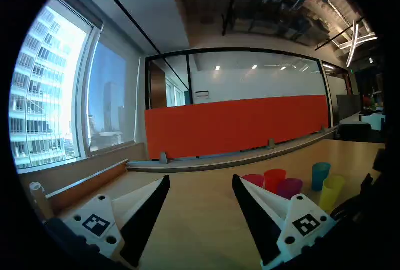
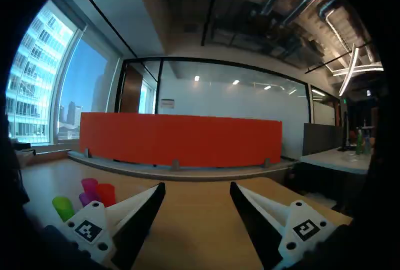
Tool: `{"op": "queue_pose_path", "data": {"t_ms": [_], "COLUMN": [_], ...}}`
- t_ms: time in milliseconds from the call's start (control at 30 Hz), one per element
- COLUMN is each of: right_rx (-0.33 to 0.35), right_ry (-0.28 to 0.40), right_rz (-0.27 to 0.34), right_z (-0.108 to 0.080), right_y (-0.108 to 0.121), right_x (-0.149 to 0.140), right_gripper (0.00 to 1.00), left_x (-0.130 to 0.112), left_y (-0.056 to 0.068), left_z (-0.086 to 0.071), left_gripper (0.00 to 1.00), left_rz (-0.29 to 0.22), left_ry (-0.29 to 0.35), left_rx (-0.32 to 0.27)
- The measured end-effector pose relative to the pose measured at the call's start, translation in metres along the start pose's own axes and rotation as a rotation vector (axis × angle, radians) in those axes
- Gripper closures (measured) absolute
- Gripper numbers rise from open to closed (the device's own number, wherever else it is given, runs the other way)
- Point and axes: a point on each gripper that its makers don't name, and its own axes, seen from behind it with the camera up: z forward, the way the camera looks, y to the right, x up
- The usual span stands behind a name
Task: Pour water
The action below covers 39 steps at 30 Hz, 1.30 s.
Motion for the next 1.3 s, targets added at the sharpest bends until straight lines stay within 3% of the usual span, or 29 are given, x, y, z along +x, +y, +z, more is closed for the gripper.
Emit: {"op": "queue_pose_path", "data": {"t_ms": [767, 1300], "right_rx": [-0.025, -0.027], "right_ry": [0.005, 0.008], "right_rz": [0.0, -0.013], "right_z": [0.005, 0.006], "right_y": [0.001, 0.001], "right_x": [0.013, 0.015], "right_gripper": [0.0, 0.0], "left_x": [-0.037, -0.047], "left_y": [0.014, 0.017], "left_z": [-0.004, -0.002], "left_gripper": [0.08, 0.08], "left_rz": [-0.039, -0.052], "left_ry": [-0.014, -0.012], "left_rx": [-0.008, -0.012]}}
